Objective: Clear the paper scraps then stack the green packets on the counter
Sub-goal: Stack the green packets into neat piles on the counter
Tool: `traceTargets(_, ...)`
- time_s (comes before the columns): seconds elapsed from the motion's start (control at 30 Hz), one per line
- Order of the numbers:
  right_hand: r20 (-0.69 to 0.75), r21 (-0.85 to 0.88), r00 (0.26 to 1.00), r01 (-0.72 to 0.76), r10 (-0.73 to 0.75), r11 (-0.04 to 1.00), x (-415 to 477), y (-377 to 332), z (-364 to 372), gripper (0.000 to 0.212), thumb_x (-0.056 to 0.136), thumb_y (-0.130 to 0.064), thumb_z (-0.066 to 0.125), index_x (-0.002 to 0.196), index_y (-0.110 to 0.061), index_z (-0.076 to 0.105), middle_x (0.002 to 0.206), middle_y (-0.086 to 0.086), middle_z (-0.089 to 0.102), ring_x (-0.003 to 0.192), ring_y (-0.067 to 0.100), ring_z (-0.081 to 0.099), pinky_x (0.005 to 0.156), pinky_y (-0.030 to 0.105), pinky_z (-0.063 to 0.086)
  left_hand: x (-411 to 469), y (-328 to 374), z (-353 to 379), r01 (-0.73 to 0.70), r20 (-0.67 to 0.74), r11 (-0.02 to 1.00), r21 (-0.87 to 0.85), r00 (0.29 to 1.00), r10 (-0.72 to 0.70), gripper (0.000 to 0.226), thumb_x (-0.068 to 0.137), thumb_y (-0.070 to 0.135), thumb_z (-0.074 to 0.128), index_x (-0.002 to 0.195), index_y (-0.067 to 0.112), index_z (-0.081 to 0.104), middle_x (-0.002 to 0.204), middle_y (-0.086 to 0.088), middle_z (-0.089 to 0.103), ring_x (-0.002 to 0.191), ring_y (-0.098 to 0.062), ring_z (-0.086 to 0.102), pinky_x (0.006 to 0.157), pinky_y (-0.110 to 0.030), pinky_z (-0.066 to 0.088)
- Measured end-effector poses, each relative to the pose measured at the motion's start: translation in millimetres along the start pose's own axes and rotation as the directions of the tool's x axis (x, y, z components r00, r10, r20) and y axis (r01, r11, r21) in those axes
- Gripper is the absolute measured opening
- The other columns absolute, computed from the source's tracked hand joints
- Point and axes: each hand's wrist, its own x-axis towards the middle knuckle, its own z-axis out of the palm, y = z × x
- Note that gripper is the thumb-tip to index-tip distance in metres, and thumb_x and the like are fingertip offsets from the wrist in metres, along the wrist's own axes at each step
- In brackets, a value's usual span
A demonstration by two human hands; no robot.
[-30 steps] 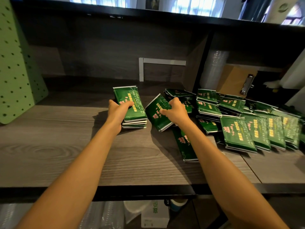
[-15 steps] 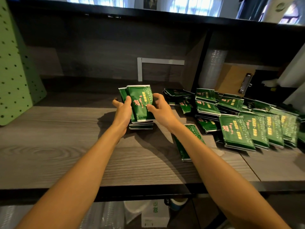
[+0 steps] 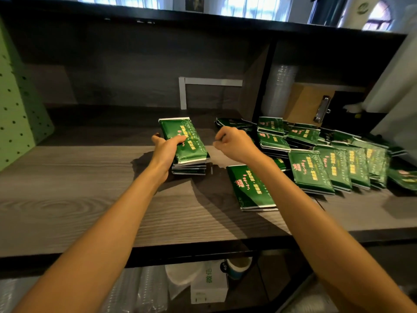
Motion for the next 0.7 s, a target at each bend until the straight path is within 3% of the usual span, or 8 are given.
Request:
traceTargets(0.1,0.02,-0.23,0.998,-0.051,0.057,0.972,-19.5,17.4,-10.2,0.035,0.091,-0.032,0.057,0.106,0.0,0.058,0.11,0.015,0.062,0.1,0.032,0.056,0.073,0.036,0.041,-3.4,0.4,3.2,0.014,0.031,1.0,0.009,0.999,-0.014,0.045,0.089,0.017,0.059,0.118,0.013,0.025,0.094,-0.005,0.057,0.077,-0.016,0.062,0.06,-0.029,0.05)
traceTargets(0.23,0.036,-0.39,0.98,-0.166,0.195,0.905,-49.9,28.4,-22.0,0.051,0.086,-0.055,0.056,0.093,-0.005,0.05,0.091,0.009,0.053,0.081,0.027,0.05,0.066,0.032,0.037,-7.0,0.0,13.0,0.008,0.025,0.999,0.04,1.0,-0.01,0.041,0.088,0.018,0.06,0.114,0.012,0.028,0.09,-0.003,0.055,0.075,-0.014,0.059,0.059,-0.028,0.048)
traceTargets(0.3,0.063,-0.464,0.965,-0.197,0.255,0.863,-62.0,29.7,-23.7,0.061,0.08,-0.066,0.054,0.077,-0.005,0.045,0.086,0.006,0.05,0.085,0.028,0.053,0.069,0.033,0.04,-9.0,0.0,17.8,0.016,0.037,0.999,0.052,0.999,-0.018,0.042,0.087,0.018,0.06,0.113,0.011,0.028,0.09,-0.004,0.054,0.075,-0.015,0.06,0.059,-0.029,0.048)
traceTargets(0.33,0.083,-0.483,0.957,-0.204,0.276,0.851,-65.9,30.8,-23.6,0.065,0.078,-0.069,0.054,0.078,-0.005,0.047,0.09,0.007,0.051,0.093,0.029,0.055,0.074,0.034,0.043,-9.6,-0.2,19.9,0.02,0.042,0.998,0.057,0.999,-0.022,0.042,0.087,0.018,0.061,0.113,0.011,0.028,0.09,-0.005,0.054,0.075,-0.015,0.06,0.059,-0.03,0.049)
traceTargets(0.43,0.153,-0.442,0.936,-0.223,0.318,0.869,-70.4,30.9,-24.1,0.077,0.074,-0.073,0.054,0.111,-0.006,0.054,0.11,0.011,0.056,0.11,0.03,0.054,0.086,0.037,0.045,-12.7,0.6,25.4,0.03,0.047,0.998,0.062,0.998,-0.033,0.04,0.087,0.018,0.061,0.111,0.012,0.029,0.091,-0.005,0.054,0.075,-0.016,0.06,0.057,-0.03,0.048)
traceTargets(0.53,0.204,-0.362,0.925,-0.233,0.321,0.902,-65.7,26.7,-21.6,0.075,0.073,-0.068,0.06,0.114,-0.005,0.052,0.114,0.01,0.057,0.106,0.027,0.055,0.08,0.032,0.043,-15.3,-1.8,28.1,0.049,0.043,0.998,0.042,0.998,-0.051,0.04,0.087,0.017,0.06,0.111,0.011,0.029,0.09,-0.006,0.054,0.074,-0.016,0.059,0.056,-0.03,0.048)
traceTargets(0.7,0.117,-0.121,0.946,-0.29,0.304,0.949,-48.0,23.5,-9.2,0.079,0.076,-0.049,0.072,0.127,0.0,0.037,0.118,0.015,0.056,0.108,0.03,0.056,0.072,0.032,0.04,-10.6,-3.5,21.5,0.055,-0.016,0.998,-0.003,0.998,-0.055,0.04,0.086,0.017,0.06,0.112,0.012,0.031,0.102,-0.011,0.056,0.08,-0.02,0.061,0.062,-0.032,0.051)
